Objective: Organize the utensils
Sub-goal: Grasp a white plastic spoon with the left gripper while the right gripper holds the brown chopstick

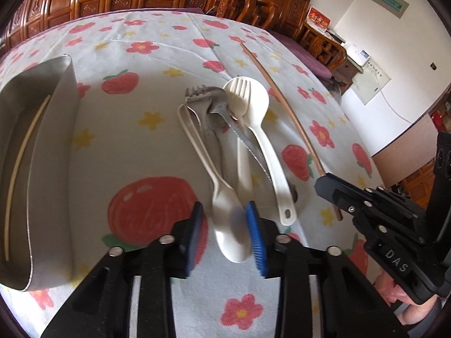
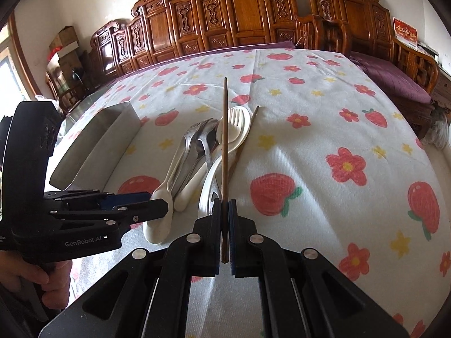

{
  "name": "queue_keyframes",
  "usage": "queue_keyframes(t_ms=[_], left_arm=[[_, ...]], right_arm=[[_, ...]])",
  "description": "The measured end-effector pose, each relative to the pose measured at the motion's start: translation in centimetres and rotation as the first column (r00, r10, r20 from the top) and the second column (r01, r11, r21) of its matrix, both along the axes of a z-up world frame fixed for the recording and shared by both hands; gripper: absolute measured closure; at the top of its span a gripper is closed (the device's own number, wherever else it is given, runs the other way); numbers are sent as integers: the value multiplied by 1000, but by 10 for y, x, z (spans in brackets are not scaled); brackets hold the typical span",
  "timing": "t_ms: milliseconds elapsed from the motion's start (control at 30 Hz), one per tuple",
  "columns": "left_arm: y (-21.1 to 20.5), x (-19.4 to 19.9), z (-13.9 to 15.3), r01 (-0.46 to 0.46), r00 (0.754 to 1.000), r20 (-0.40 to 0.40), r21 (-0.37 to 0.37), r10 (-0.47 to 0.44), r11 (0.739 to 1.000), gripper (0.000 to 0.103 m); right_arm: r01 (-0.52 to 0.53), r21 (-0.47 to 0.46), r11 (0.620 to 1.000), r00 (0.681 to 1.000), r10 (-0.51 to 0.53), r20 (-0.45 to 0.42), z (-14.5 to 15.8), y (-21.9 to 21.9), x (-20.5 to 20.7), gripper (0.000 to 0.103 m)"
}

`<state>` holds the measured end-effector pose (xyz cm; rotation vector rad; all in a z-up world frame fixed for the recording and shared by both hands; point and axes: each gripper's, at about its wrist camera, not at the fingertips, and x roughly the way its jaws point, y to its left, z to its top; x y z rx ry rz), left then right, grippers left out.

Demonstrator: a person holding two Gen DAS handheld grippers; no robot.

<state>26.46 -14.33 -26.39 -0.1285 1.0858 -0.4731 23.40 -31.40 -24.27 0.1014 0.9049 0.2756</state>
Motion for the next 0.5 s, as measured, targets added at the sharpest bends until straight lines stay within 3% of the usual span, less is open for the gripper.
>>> queue_keyframes(t_ms=[300,500], left_arm=[[-2,-11,12,24,1000,18,-20,-24,1000,93],[-7,-20,16,48,998,33,10,-49,999,101]], right_arm=[[-10,-1,1000,1000,10,0,0,5,0,97],[-26,-8,1000,1000,26,0,-1,11,-1,97]])
